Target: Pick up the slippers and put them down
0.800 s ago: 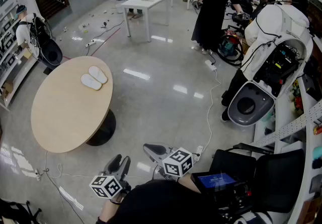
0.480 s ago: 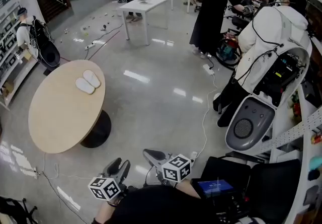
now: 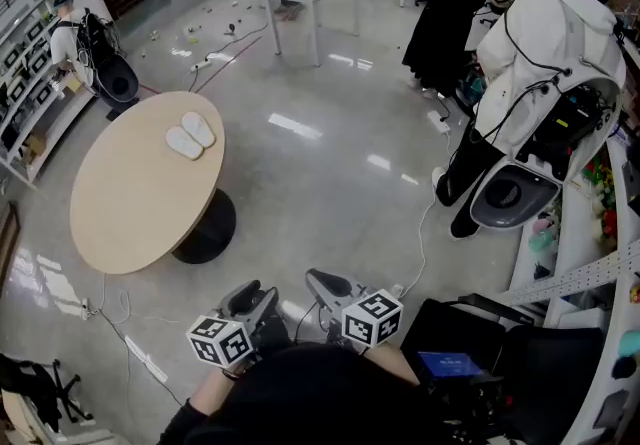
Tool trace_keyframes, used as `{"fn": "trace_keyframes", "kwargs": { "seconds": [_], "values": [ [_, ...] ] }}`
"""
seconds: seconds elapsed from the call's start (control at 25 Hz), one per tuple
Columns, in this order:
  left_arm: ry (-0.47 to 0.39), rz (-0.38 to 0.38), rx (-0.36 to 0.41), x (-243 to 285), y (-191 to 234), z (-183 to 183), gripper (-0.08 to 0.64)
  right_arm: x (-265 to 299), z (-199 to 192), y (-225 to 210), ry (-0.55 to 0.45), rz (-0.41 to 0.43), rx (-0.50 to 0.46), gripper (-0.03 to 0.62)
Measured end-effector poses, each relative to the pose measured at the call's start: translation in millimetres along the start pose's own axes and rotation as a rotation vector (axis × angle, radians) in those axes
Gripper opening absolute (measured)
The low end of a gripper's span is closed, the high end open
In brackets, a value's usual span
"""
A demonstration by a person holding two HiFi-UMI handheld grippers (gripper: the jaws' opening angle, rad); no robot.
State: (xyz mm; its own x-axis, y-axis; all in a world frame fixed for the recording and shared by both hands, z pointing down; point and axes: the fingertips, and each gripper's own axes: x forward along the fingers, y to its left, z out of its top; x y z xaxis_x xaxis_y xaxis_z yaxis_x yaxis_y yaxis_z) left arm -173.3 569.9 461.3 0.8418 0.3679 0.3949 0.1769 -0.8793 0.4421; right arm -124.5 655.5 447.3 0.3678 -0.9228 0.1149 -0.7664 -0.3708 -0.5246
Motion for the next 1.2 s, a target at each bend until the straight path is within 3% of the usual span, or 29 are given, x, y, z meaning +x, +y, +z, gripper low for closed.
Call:
{"fn": "trace_keyframes", "kwargs": {
  "seconds": [0.2, 0.56, 0.96, 1.2],
  "values": [
    [0.007, 0.012, -0.012, 1.0, 19.0, 29.5, 0.207, 27.3, 22.5, 0.8, 0.007, -0.004, -0.004, 0.018],
    [0.029, -0.039, -0.116, 42.8, 105.1, 40.2, 0.207, 111.7, 10.1, -34.3, 0.096, -0.075, -0.02, 0.018],
    [-0.014, -0.053, -0.243, 103.8, 259.7, 134.2, 0.207, 298.2, 36.0, -77.1, 0.258, -0.066, -0.071, 0.018],
    [-0.041, -0.019, -0.333, 112.3, 326.9, 162.9, 0.207, 367.9, 48.3, -88.5, 0.319, -0.051, -0.081, 0.018]
  ]
}}
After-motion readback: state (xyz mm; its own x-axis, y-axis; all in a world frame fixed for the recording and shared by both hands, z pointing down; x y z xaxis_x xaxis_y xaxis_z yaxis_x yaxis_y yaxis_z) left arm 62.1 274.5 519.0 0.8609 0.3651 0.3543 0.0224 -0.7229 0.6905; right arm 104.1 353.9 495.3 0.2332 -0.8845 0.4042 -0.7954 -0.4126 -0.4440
